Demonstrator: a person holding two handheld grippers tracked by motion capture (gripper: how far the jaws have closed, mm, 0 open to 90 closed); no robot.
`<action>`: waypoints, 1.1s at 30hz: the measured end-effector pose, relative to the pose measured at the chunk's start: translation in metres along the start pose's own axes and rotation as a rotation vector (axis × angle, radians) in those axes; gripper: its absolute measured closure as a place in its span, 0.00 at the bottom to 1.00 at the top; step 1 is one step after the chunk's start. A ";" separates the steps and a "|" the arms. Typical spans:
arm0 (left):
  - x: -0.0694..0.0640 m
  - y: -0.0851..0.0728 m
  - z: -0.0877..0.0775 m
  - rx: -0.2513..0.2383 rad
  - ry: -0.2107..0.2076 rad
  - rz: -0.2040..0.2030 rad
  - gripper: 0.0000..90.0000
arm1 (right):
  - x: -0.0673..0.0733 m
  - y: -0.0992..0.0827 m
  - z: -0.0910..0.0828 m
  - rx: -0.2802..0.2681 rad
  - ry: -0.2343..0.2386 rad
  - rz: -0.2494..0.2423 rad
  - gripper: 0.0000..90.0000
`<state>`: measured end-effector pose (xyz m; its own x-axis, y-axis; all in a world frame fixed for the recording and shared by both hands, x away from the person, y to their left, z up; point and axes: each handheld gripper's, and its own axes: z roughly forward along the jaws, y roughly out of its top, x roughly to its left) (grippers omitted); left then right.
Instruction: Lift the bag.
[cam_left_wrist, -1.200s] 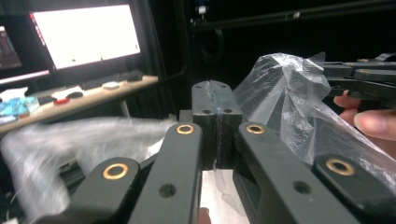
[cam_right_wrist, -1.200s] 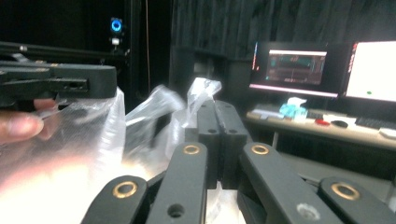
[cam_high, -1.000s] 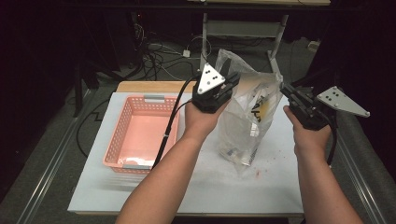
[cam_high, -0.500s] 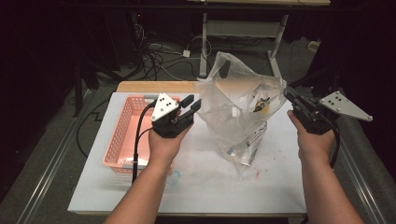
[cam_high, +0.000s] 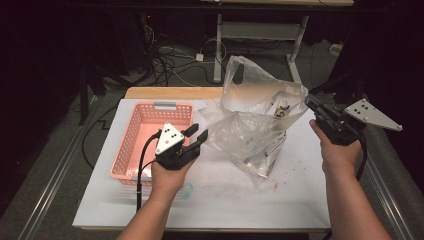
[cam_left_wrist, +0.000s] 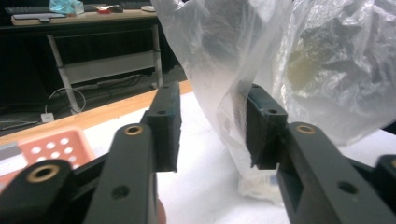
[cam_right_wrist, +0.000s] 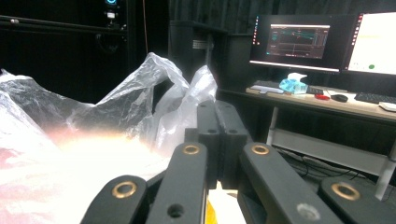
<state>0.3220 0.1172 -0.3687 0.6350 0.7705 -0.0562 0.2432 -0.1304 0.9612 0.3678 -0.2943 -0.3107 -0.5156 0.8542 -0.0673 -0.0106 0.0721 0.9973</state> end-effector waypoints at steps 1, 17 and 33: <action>-0.001 -0.001 -0.003 0.006 0.001 0.001 0.60 | 0.000 0.000 0.000 0.000 0.000 0.002 1.00; -0.020 -0.035 -0.010 0.104 -0.088 -0.041 0.28 | 0.002 -0.001 -0.005 -0.004 0.010 -0.014 1.00; -0.057 -0.053 0.032 0.180 -0.208 0.003 0.10 | 0.008 0.003 -0.035 -0.010 0.043 -0.005 0.72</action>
<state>0.2961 0.0608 -0.4253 0.7686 0.6273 -0.1258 0.3556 -0.2554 0.8991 0.3331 -0.3051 -0.3075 -0.5519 0.8308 -0.0713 -0.0217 0.0711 0.9972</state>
